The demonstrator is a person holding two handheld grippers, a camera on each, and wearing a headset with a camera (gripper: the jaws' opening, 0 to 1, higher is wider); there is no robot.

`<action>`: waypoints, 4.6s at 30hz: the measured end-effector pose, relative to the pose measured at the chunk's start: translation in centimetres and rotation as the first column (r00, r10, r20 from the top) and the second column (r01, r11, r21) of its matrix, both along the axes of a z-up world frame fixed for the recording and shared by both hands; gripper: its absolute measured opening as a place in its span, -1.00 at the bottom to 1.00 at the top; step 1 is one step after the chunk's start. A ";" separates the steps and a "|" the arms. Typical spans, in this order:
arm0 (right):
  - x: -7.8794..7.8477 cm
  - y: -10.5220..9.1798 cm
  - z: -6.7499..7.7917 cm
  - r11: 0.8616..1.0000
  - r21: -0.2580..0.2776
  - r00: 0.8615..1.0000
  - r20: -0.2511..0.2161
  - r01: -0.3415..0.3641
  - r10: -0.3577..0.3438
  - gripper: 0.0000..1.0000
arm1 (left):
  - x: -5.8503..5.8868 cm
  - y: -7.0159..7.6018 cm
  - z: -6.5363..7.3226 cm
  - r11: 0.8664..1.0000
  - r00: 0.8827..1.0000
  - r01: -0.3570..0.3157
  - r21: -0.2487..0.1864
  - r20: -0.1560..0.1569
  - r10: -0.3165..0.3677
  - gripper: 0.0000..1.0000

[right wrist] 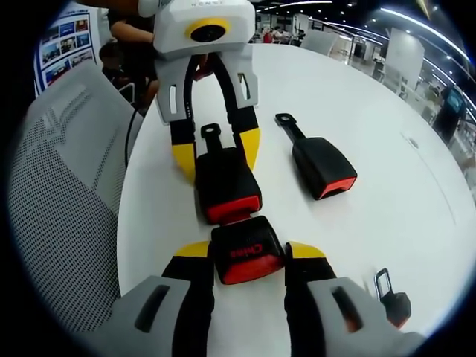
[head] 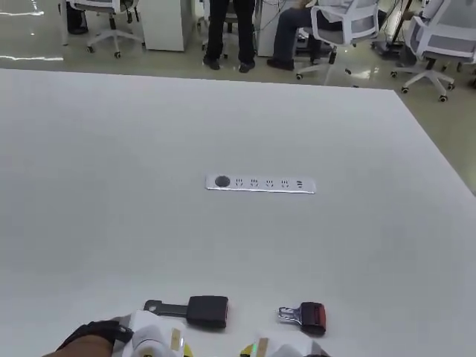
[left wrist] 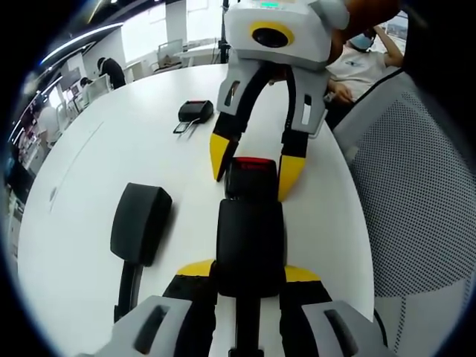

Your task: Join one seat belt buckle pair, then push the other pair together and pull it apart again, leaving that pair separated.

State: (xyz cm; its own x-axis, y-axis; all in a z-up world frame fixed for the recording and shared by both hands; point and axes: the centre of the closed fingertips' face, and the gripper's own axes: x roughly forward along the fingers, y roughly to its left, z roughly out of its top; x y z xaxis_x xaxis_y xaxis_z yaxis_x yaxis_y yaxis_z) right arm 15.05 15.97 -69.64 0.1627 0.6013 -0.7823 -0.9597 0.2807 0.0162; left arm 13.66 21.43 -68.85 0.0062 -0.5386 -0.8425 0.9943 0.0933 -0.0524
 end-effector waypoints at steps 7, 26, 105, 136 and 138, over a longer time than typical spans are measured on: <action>-0.2 -0.1 0.4 0.999 0.052 1.000 0.028 0.008 -0.009 -0.32 | 0.1 0.2 0.0 0.999 1.000 -0.008 -0.038 0.002 0.008 -0.35; -0.6 -0.4 1.0 0.990 0.143 0.998 0.062 -0.013 0.004 -0.35 | 0.3 0.4 -0.2 0.996 1.000 0.015 -0.090 -0.025 -0.017 -0.36; 5.3 -10.6 6.8 0.955 0.204 0.966 0.096 0.217 -0.240 0.64 | 6.6 1.2 8.2 0.946 0.943 -0.285 -0.154 0.133 0.306 0.59; 9.1 -13.3 2.8 0.978 0.138 0.987 -0.031 0.158 -0.155 0.46 | 11.0 -0.3 2.7 0.986 0.984 -0.153 -0.060 0.081 0.158 0.50; 9.1 -13.3 2.5 0.979 0.132 0.988 -0.039 0.152 -0.149 0.43 | 10.8 -0.5 2.3 0.989 0.987 -0.136 -0.050 0.078 0.140 0.48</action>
State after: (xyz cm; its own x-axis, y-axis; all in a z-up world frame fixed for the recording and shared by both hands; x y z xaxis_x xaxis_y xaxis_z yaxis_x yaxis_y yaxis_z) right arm 24.19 2.62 -67.17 0.2381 0.6718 -0.7015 -0.9052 0.4153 0.0905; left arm 24.51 20.97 -66.52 0.1505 -0.5648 -0.8114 0.9731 0.2295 0.0208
